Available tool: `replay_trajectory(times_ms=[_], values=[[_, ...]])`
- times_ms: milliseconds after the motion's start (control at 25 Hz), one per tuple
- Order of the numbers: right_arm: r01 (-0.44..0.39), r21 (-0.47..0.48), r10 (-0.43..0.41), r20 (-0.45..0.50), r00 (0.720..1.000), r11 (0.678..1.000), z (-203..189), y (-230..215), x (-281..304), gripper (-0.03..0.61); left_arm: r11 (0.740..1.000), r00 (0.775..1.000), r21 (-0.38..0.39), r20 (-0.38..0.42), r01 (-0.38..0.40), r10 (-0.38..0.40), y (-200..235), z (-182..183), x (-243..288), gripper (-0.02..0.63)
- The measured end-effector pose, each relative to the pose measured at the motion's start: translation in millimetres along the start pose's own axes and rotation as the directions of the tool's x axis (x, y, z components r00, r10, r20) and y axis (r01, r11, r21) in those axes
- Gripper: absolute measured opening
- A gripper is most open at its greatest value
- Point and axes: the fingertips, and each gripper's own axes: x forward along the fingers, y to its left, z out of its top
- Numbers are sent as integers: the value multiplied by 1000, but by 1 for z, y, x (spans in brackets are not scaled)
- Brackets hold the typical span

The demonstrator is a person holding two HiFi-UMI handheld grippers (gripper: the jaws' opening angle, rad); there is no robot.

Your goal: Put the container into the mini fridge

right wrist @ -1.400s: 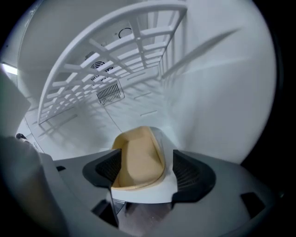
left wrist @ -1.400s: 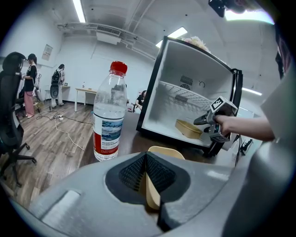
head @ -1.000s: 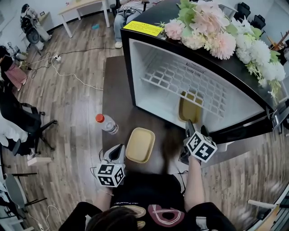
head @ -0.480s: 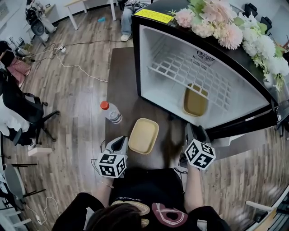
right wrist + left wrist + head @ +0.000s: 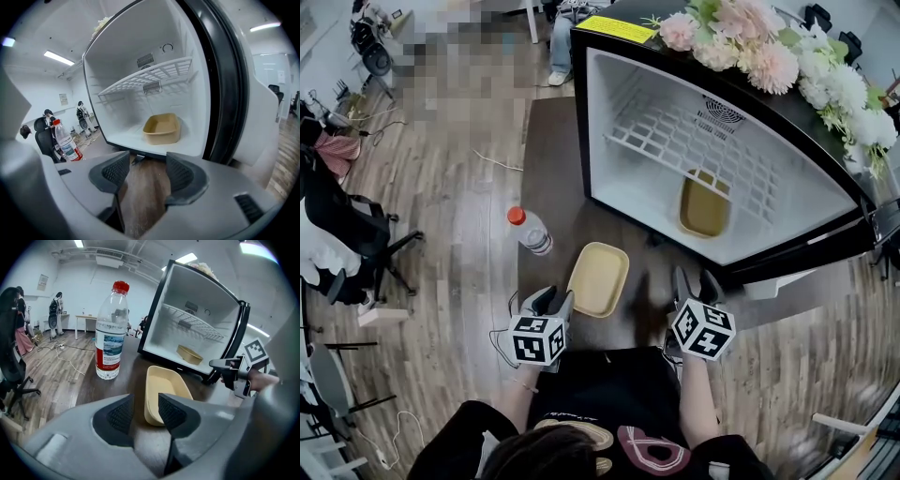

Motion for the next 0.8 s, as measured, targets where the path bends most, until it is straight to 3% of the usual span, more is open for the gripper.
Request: replay_trajectory(times_ms=[360,520,800], values=[[17,27,-16,-24,1000,999,-18,-4,-8,239,998,983,-53,-182,29,-38,-5,-25,21,155],[24,32,-23,-36,999,999,-25,-6,-11,239,1000,978,-1,-209,-6,6,-5,-26,28,141],[32,39,-31,-27,999,999,-22,-11,-11,239,997,967,-8,-245,-71,67,-7,-27,41,69]])
